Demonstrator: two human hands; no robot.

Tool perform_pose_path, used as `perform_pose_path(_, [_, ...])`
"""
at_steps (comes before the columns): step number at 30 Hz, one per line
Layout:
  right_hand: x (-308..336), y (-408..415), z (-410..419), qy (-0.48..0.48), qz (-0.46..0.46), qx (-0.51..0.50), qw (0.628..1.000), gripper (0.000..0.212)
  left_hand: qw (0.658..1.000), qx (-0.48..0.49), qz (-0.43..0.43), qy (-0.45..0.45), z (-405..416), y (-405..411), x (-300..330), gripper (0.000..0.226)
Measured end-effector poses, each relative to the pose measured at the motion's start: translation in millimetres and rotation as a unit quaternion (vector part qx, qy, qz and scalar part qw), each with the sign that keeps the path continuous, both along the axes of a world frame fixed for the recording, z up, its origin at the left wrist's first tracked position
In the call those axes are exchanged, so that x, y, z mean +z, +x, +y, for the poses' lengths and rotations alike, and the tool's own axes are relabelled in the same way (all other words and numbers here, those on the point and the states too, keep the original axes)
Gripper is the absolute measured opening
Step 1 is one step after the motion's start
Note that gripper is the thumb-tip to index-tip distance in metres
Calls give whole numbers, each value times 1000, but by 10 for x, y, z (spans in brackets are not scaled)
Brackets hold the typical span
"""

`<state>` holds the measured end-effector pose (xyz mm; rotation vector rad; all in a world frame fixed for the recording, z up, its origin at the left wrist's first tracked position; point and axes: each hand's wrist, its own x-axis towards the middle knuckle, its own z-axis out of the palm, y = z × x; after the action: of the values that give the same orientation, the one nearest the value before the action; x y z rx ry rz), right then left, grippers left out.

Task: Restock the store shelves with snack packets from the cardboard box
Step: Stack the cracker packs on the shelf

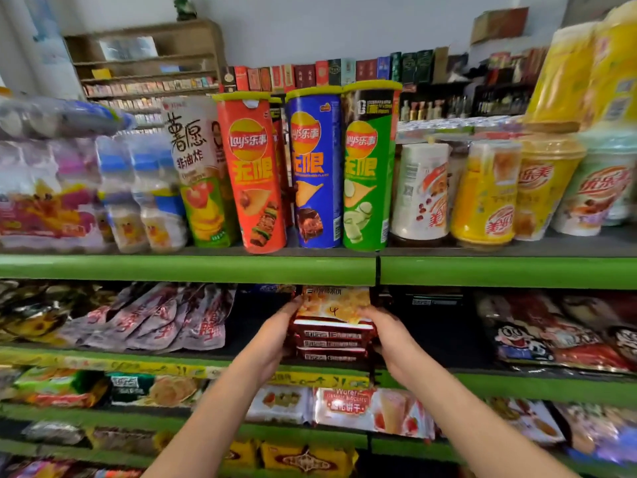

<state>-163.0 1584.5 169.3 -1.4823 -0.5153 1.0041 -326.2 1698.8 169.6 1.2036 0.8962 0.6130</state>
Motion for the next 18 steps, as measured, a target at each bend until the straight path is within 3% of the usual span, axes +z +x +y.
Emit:
perform_pose_path(4, [9, 22, 99, -8, 7, 1, 1000, 82, 1000, -2, -11, -8, 115, 18, -117, 44])
perform_pose_path(8, [-20, 53, 186, -11, -3, -14, 1000, 57, 1000, -11, -19, -3, 188, 39, -154, 46])
perform_pose_path(12, [-72, 112, 190, -11, -8, -10, 1000, 45, 1000, -22, -6, 19, 197, 36, -125, 41])
perform_pose_path(18, [6, 126, 111, -2, -47, -30, 998, 51, 996, 32, 37, 78, 155, -8, 34, 28])
